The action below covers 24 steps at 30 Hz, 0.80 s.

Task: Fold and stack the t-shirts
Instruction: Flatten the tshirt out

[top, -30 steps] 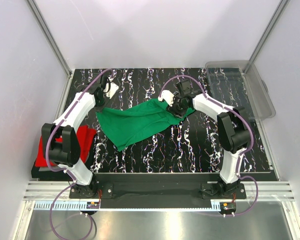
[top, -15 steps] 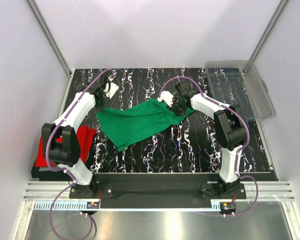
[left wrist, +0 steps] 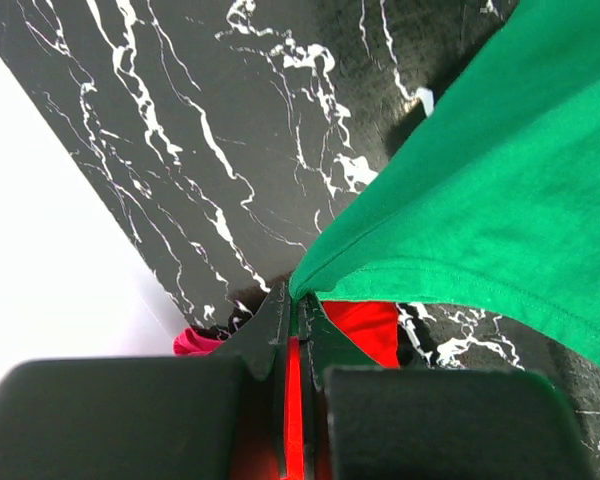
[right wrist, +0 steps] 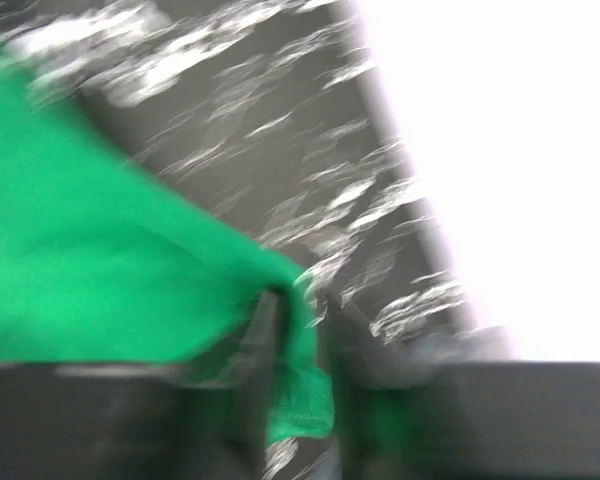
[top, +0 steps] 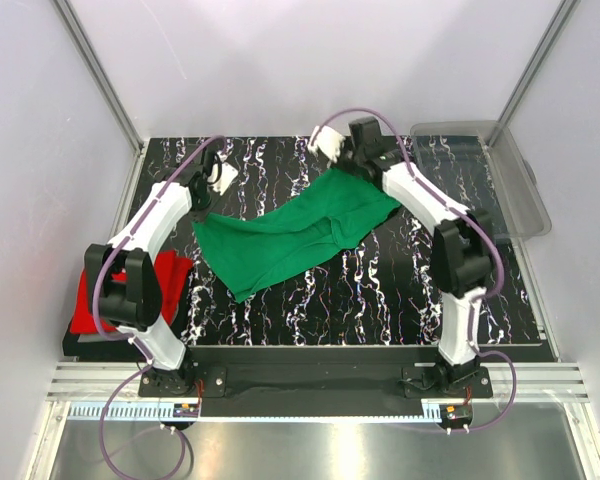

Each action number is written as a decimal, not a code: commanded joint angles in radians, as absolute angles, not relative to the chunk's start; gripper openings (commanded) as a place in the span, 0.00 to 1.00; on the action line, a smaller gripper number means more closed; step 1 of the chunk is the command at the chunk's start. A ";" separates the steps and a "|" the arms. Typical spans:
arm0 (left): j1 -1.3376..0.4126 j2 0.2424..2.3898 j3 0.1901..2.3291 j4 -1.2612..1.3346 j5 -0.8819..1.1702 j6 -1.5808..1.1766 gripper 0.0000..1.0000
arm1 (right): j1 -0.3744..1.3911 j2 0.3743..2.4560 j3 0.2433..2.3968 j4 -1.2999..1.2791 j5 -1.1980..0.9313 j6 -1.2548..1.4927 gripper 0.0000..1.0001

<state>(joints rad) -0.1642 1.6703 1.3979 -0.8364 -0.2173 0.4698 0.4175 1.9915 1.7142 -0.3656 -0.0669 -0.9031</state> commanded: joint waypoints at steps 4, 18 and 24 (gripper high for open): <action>-0.164 1.674 1.463 -0.815 -0.218 0.462 0.00 | 0.408 2.278 2.029 -0.074 0.284 -0.868 0.54; -0.169 1.680 1.460 -0.815 -0.209 0.449 0.00 | 0.293 1.902 1.519 -0.388 -0.250 -0.855 0.63; -0.178 1.680 1.450 -0.815 -0.212 0.453 0.00 | 0.317 1.943 1.619 -0.563 -0.442 -0.738 0.67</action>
<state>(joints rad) -0.1707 1.6787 1.4204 -0.8360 -0.2142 0.4622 0.2829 1.9488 1.5387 -0.4419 -0.2768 -0.8120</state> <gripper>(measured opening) 0.024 0.664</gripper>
